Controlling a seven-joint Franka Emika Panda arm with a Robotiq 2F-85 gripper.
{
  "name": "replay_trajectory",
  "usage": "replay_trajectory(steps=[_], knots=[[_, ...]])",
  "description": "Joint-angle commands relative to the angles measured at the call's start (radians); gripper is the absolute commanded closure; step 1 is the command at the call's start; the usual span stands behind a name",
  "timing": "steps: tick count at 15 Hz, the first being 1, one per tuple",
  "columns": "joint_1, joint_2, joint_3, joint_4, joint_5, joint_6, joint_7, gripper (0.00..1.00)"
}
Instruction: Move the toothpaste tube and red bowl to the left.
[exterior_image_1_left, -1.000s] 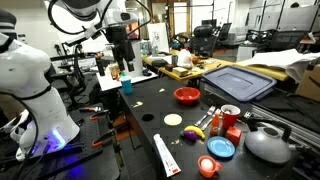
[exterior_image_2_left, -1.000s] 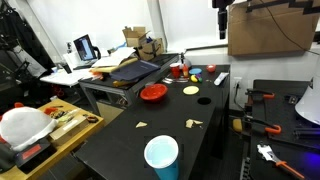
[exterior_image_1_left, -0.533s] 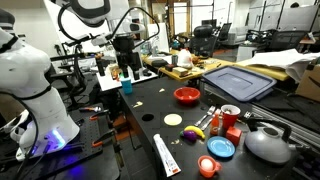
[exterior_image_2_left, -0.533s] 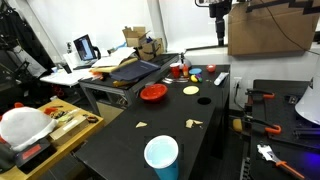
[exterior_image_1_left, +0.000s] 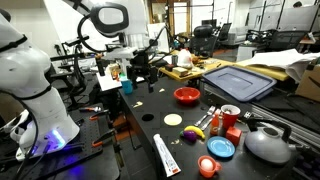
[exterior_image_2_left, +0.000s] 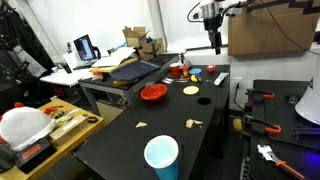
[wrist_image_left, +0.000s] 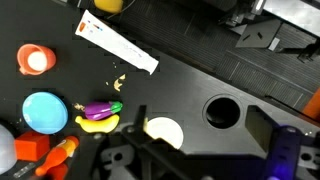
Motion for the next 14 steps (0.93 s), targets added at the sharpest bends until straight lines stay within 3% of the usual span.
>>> replay_trajectory(steps=[1,7,14], knots=[[-0.004,0.157,-0.024,0.070,0.021,0.058,-0.152,0.00],[-0.054,0.358,-0.006,0.151,0.029,0.094,-0.292,0.00],[-0.128,0.549,0.020,0.249,0.008,0.114,-0.333,0.00]])
